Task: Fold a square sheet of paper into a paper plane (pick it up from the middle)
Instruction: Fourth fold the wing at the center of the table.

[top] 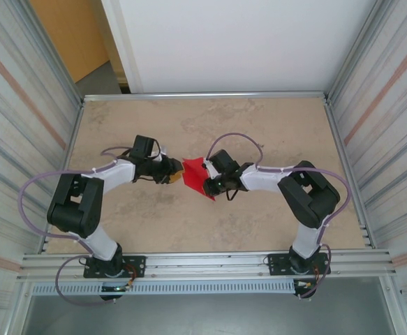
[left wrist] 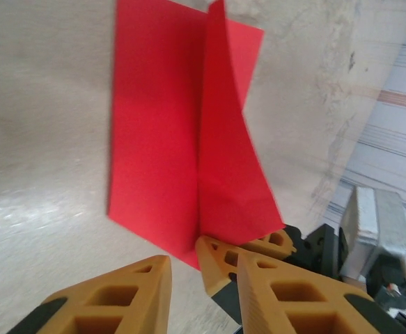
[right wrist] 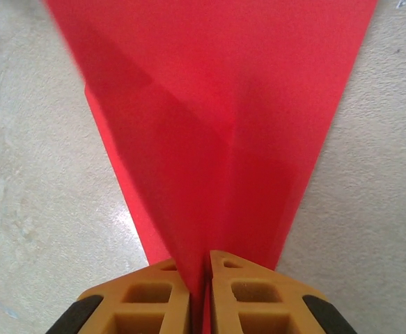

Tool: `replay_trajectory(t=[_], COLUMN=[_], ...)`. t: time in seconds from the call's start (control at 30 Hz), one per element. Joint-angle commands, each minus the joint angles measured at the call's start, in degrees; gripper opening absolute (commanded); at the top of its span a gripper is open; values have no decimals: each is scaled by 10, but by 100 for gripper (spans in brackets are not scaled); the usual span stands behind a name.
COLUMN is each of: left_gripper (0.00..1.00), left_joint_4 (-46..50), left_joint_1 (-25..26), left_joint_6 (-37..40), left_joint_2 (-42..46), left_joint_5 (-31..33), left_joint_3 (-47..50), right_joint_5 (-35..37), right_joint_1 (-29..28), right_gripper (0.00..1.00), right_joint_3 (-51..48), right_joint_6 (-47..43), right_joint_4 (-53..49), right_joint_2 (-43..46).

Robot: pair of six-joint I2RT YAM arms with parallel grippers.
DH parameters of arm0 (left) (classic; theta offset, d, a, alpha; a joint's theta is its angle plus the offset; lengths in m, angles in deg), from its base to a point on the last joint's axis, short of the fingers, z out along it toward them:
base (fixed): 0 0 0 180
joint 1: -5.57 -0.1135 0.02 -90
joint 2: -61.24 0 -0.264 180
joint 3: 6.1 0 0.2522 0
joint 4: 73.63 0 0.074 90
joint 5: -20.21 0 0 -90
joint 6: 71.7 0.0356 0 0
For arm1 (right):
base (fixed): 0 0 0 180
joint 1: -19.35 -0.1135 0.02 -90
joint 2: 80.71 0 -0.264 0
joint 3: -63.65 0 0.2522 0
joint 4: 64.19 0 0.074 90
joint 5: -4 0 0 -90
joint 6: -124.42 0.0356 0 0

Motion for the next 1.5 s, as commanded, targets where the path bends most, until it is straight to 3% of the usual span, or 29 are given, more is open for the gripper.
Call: replay_trajectory(t=[0.0,0.3,0.6,0.73,0.97,1.27,1.47], left_gripper=[29,26,29,29,29,18,12], left_joint_4=[-52,-93,-128,-100,-143,-265,-259], left_joint_1=[10,27,31,31,43,53,56], left_joint_6=[-17,-32,-4,22,21,13,24], left_joint_2=[-15,-4,15,23,25,-33,-67], left_joint_5=[-16,5,18,28,43,40,55], left_joint_3=[17,51,82,73,84,123,110], right_joint_5=[-49,-125,-149,-131,-118,-56,-1], right_joint_1=[14,37,43,41,40,15,-7], right_gripper=[14,16,17,18,21,24,27], right_joint_3=[15,18,29,38,32,7,24], right_joint_6=[-3,6,29,16,3,-3,-21], right_joint_4=[-16,-47,-63,-85,-89,-19,-18], right_joint_2=[-15,-28,-31,-23,2,10,12])
